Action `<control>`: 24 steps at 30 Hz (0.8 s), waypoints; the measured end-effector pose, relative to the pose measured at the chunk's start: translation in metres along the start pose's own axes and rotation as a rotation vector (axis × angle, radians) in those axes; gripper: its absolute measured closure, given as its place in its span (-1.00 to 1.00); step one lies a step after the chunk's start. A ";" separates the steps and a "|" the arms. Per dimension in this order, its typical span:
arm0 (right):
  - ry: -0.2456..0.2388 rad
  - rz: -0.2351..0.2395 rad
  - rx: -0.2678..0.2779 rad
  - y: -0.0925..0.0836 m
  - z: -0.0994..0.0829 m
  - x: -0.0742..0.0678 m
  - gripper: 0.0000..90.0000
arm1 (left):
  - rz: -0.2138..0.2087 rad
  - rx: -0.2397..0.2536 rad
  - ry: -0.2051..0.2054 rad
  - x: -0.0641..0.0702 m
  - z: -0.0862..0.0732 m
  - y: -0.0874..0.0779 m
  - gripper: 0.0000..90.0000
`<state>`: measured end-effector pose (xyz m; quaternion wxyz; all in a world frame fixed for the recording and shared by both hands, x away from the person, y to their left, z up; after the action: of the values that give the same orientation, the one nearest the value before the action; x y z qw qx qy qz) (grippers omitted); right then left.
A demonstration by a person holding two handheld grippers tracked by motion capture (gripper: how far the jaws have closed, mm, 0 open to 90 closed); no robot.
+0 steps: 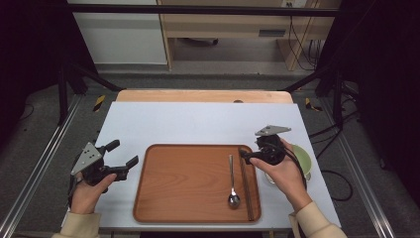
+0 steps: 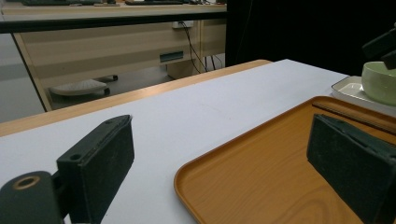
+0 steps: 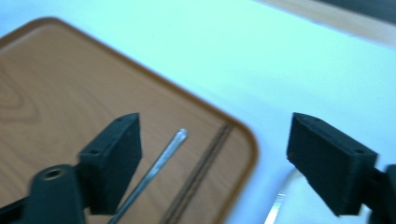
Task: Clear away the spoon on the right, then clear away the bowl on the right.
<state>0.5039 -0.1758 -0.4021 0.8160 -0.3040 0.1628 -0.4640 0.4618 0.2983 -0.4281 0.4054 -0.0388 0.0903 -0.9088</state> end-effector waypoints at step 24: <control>0.126 -0.161 0.000 -0.053 -0.029 0.087 -0.48 | 0.018 0.001 -0.002 -0.003 -0.001 -0.003 -0.85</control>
<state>0.4980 -0.2802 -0.3887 0.7642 -0.2864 0.1889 -0.5462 0.4617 0.3030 -0.4280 0.4134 -0.0386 0.0901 -0.9053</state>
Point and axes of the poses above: each handheld gripper's, and its own axes: y roughly forward along the jaws, z roughly out of its top, x roughly to its right, the point moved 2 cm from there along y, roughly forward along the jaws, and after that the axes turned 3 degrees about -z, right-handed, at the moved point
